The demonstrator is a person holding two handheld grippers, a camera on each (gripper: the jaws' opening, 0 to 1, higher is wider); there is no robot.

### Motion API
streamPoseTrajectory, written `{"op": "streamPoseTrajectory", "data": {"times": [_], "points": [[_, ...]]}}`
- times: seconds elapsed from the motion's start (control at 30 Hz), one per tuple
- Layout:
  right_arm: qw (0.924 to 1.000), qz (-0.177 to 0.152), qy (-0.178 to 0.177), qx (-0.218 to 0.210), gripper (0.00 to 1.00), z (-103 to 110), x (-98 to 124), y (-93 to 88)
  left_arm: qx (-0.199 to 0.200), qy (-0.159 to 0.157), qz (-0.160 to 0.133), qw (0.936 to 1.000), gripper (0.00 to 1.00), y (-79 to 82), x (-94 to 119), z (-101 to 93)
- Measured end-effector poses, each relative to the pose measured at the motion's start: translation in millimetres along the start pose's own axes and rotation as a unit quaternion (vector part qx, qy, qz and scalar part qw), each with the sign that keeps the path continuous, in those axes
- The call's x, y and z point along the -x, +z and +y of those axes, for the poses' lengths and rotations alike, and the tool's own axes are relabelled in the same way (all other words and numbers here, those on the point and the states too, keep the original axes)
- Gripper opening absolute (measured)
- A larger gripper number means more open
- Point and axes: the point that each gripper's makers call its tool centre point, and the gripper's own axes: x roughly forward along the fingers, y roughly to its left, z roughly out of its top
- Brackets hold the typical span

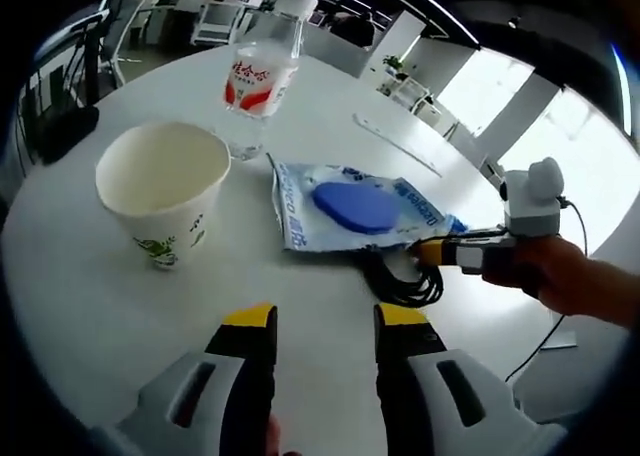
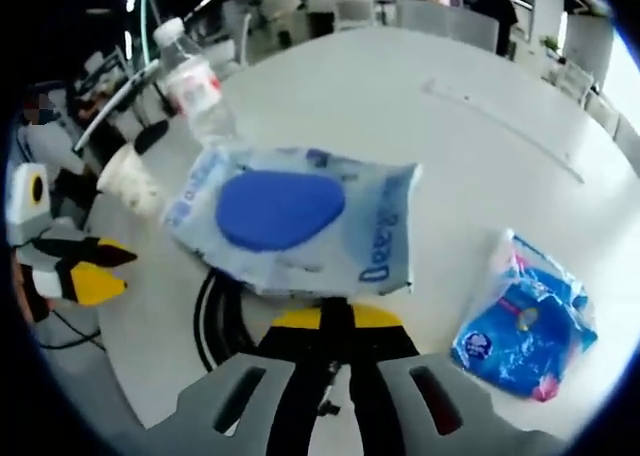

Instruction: Arrange the tabletop items into an orderly group along one side of the table until the central work area is clear of visible clutter.

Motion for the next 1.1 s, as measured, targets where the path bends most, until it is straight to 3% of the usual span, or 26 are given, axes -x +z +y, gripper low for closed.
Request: {"op": "streamPoseTrajectory", "data": {"times": [0.1, 0.3, 0.73, 1.1], "points": [[0.9999, 0.001, 0.0, -0.011, 0.03, 0.9, 3.9, -5.4, -0.034, -0.011, 0.017, 0.9992, 0.38, -7.3, 2.0, -4.4], [0.9997, 0.006, -0.003, -0.023, 0.03, -0.5, 14.0, -16.5, -0.058, -0.023, 0.025, 0.9977, 0.39, -10.7, 8.4, -6.4], [0.9992, 0.022, -0.005, -0.032, 0.02, -3.6, 35.2, -42.6, -0.098, -0.045, 0.036, 0.9935, 0.41, -18.2, 18.2, -16.6], [0.9971, 0.006, -0.02, -0.073, 0.02, -22.1, 59.1, -62.0, -0.113, -0.057, 0.037, 0.9913, 0.42, -17.0, 25.0, -21.9]]}}
